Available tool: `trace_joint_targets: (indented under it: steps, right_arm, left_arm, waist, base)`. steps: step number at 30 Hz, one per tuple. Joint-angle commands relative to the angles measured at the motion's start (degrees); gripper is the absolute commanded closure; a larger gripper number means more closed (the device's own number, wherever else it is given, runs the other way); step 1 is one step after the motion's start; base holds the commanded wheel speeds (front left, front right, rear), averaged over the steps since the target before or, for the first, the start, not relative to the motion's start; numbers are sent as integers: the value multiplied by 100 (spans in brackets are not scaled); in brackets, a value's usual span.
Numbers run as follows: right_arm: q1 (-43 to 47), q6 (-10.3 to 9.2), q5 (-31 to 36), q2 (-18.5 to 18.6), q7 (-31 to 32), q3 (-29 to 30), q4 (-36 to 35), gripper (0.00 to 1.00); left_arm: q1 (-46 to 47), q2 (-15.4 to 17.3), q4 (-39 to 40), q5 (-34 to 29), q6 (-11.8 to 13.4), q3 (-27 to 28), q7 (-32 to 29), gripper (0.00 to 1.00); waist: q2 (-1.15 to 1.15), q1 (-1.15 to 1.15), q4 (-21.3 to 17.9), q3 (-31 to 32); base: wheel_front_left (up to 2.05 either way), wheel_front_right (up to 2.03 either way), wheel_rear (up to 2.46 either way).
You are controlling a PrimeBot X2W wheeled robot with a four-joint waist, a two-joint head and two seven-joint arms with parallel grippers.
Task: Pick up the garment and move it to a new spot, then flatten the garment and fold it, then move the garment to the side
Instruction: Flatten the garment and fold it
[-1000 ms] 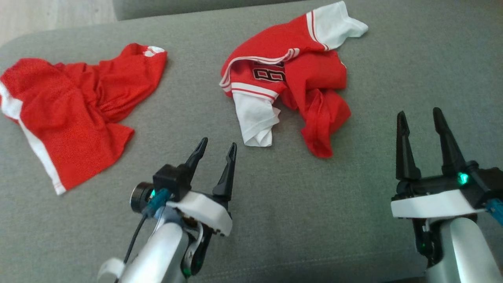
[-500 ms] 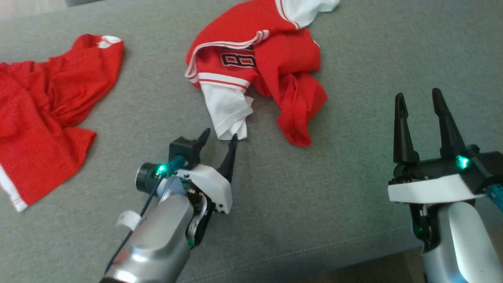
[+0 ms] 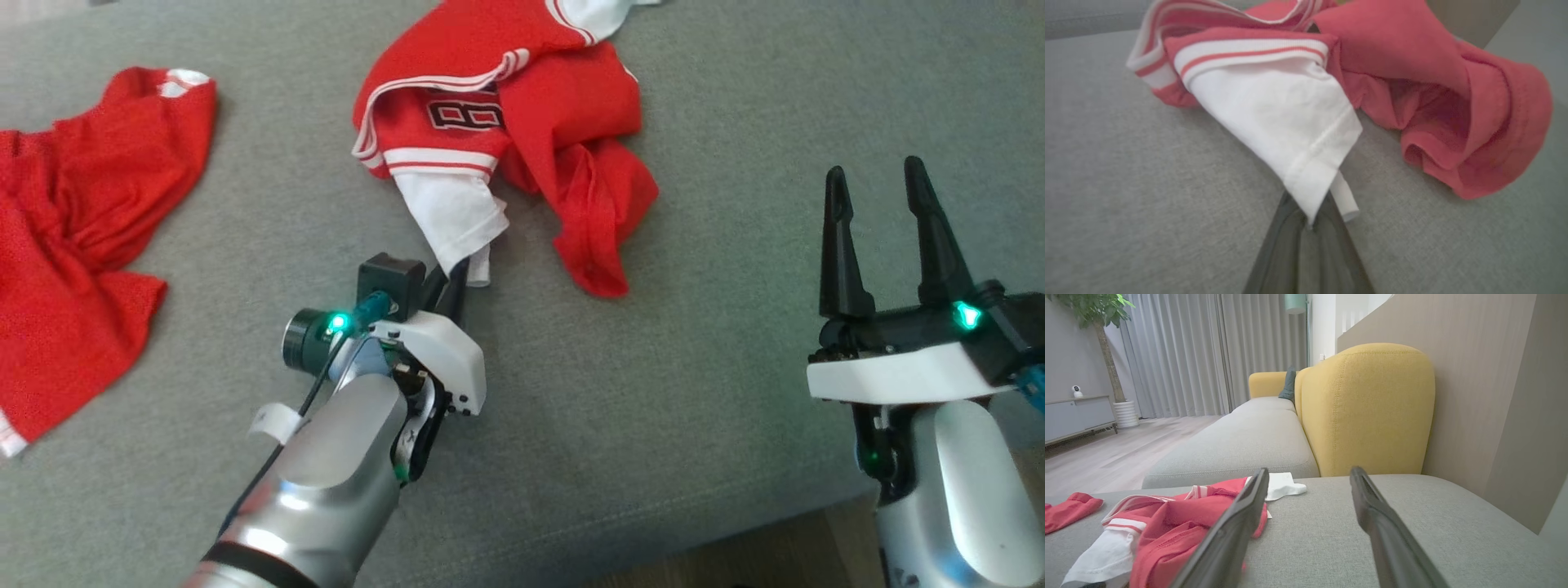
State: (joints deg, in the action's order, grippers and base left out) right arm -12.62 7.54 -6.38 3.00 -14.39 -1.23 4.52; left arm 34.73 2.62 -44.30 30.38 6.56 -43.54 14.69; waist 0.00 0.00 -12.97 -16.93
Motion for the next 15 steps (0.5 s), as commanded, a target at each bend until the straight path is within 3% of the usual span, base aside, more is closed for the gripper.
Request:
trace_joint_targets:
  steps: [1, 7, 11, 15]
  right_arm:
    - [-142, -5, 31, -8, -61, -104, -144, 0]
    - [-121, -5, 27, -9, -61, -194, 85, 0]
    - [-57, -5, -14, -10, -61, -271, 320, 0]
    - [41, -5, -78, -11, -61, -252, 503, 0]
  left_arm:
    - [206, 26, 227, -105, 99, 206, 30, 100]
    - [0, 146, 826, -832, 490, 580, 30, 100]
    - [-296, 359, 1662, -1315, 880, 1091, 30, 100]
    - [-675, 615, 2466, -1809, 1083, 1432, 30, 100]
  waist:
    - [0, 0, 92, 91]
    - [0, 0, 429, 456]
    - [0, 0, 669, 729]
    - [0, 0, 906, 975]
  base:
    - [0, 0, 0]
    - [0, 0, 0]
    - [0, 0, 0]
    - [0, 0, 0]
